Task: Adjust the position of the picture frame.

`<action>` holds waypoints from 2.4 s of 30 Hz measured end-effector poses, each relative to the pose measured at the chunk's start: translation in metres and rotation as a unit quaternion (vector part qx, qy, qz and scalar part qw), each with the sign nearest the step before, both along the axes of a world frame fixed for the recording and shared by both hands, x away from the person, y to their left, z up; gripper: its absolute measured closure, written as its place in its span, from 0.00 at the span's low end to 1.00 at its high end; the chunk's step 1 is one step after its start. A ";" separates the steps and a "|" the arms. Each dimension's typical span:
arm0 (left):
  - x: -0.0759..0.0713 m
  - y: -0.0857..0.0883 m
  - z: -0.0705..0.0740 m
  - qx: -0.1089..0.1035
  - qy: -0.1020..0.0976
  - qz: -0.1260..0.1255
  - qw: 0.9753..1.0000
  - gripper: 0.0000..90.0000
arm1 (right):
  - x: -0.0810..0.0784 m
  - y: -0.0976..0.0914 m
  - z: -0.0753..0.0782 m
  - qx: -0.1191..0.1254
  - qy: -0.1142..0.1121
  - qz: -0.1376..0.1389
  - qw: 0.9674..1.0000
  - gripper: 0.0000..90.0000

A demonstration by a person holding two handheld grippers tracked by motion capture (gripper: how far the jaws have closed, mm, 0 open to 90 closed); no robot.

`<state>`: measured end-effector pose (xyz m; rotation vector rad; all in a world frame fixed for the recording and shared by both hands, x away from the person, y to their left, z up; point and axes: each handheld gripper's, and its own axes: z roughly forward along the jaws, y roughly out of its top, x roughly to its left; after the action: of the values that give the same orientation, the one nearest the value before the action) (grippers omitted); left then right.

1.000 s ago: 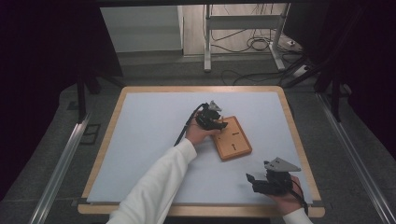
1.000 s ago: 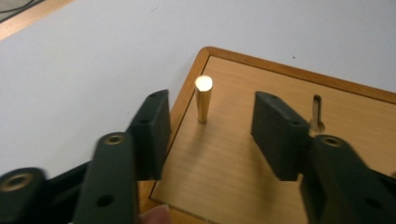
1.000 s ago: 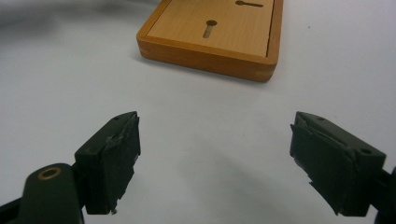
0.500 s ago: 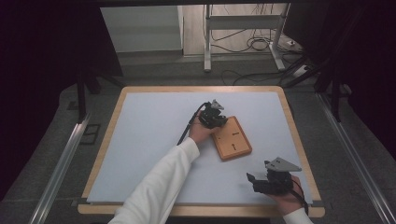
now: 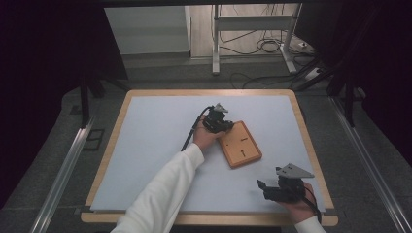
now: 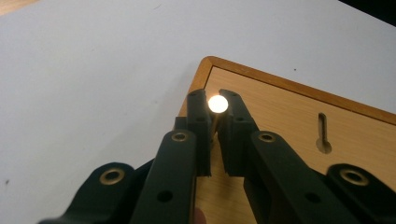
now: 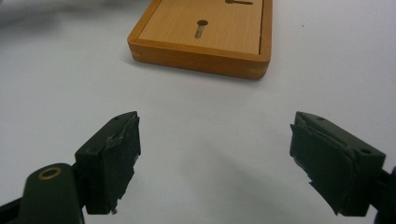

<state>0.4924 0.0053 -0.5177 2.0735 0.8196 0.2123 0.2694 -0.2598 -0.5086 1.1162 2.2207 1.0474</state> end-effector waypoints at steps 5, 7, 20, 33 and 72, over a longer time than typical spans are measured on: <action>-0.009 0.017 0.000 -0.006 -0.001 -0.002 1.000 0.93 | -0.001 0.001 0.000 -0.002 -0.001 0.000 1.000 0.19; -0.011 0.019 0.000 -0.007 -0.001 -0.002 1.000 0.93 | 0.000 0.001 0.000 -0.002 0.000 0.000 1.000 0.19; -0.047 0.062 0.003 -0.017 0.000 -0.015 1.000 0.93 | -0.002 0.004 0.000 -0.003 -0.002 0.003 1.000 0.19; -0.087 0.091 0.008 0.000 -0.008 -0.024 1.000 0.93 | -0.003 0.008 -0.001 -0.008 0.001 0.003 1.000 0.19; -0.106 0.106 0.001 0.012 -0.031 -0.007 0.999 0.77 | -0.005 0.013 -0.003 -0.017 0.001 0.006 1.000 0.19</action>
<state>0.3865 0.1113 -0.5164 2.0835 0.7678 0.2782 0.2640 -0.2471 -0.5120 1.0917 2.2406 1.0107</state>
